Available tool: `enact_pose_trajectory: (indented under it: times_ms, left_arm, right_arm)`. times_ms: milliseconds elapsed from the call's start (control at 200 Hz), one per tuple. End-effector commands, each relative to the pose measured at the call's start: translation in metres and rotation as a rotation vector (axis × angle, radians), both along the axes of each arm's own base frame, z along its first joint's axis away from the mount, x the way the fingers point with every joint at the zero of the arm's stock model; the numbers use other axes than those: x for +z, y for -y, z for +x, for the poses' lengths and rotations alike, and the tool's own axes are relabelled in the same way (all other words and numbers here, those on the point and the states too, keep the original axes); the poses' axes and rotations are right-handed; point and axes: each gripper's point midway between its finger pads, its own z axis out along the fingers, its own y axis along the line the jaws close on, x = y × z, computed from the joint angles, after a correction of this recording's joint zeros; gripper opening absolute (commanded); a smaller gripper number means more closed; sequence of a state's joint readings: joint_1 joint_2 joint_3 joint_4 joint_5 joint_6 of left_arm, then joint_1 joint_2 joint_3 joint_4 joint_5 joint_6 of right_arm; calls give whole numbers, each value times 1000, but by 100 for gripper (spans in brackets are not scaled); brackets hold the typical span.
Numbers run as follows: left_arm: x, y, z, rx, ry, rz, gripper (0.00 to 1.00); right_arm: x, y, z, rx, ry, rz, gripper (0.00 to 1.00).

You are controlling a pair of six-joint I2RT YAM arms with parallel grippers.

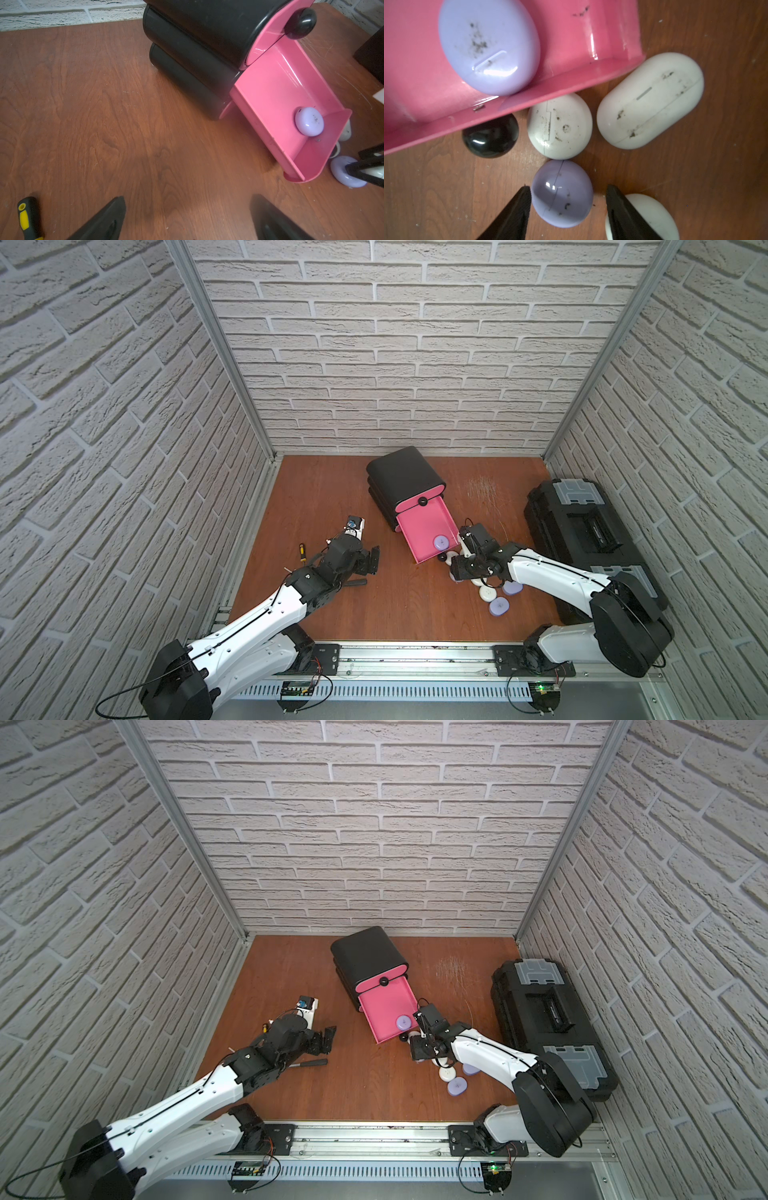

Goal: Put the bluetooth earphones in the drawer according to color
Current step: Pick up the Bluetooth earphone from the center of the board.

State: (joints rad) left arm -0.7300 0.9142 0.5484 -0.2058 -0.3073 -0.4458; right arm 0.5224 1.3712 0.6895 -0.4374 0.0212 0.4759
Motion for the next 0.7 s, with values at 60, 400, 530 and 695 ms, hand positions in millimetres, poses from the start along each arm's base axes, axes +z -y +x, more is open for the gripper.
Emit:
enact_pose_trajectory:
  times_ms: [60, 400, 530, 695]
  left_arm:
    - [9, 3, 4, -4, 30, -11, 98]
    - [9, 3, 3, -4, 31, -12, 98]
    - [10, 4, 3, -6, 31, -13, 98]
    - [11, 3, 3, -5, 32, -15, 98]
  right_arm:
    - [-3, 0, -1, 1, 12, -26, 63]
    - [-15, -10, -10, 41, -9, -69, 64]
    - [-20, -8, -12, 38, -10, -107, 61]
    - [-23, -9, -10, 37, -11, -125, 59]
